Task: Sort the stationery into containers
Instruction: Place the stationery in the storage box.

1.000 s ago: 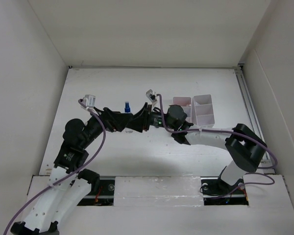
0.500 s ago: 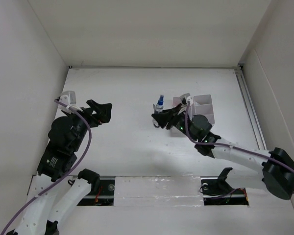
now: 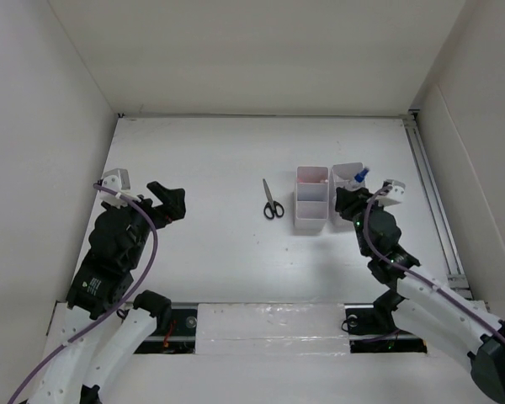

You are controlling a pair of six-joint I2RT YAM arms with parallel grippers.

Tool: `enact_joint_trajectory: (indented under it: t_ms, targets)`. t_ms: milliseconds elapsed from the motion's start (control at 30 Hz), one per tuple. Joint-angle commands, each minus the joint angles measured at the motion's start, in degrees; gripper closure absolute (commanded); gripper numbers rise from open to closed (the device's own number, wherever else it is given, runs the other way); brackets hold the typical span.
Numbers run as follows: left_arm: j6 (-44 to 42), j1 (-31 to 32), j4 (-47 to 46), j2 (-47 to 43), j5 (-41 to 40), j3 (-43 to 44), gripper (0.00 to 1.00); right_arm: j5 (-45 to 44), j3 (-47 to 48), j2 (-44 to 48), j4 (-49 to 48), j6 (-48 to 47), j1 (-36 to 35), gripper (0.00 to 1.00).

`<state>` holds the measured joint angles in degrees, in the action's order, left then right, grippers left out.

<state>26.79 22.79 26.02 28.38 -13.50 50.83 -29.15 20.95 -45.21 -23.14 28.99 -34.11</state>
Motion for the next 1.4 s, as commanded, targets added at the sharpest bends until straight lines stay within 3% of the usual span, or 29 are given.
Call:
enact_joint_trajectory:
  t_ms: [0,267,333,533,700,800,1367]
  targets:
    - [-0.86,0.07,-1.67,-0.17,0.14,-0.55,0.0,-4.43,-0.73,2.93,5.46,4.75,3.51,1.0]
    - [-0.86,0.07,-2.2,-0.17,1.46,-0.55,0.0,-11.62,-1.97,7.24,11.43,5.62,6.68,1.0]
    - [-1.38,0.07,-2.72,-0.17,1.98,-0.55,0.0,-9.36,-1.97,7.24,11.45,5.64,7.39,1.0]
    - [-1.39,0.07,-2.73,-0.7,2.51,-0.55,0.0,-13.39,0.58,3.38,13.11,6.95,8.0,1.0]
    - [-1.39,0.07,-2.73,-0.7,3.13,-0.55,0.0,-15.15,2.78,-1.71,14.87,14.67,8.53,1.0]
    - [-1.91,0.07,-3.26,-0.7,4.88,-0.55,0.0,-20.59,2.78,-2.43,14.87,16.61,7.05,1.0]
    - [-2.97,0.07,-4.49,-3.51,7.08,-1.08,0.0,-24.29,5.68,-10.69,9.6,13.72,7.56,1.0]
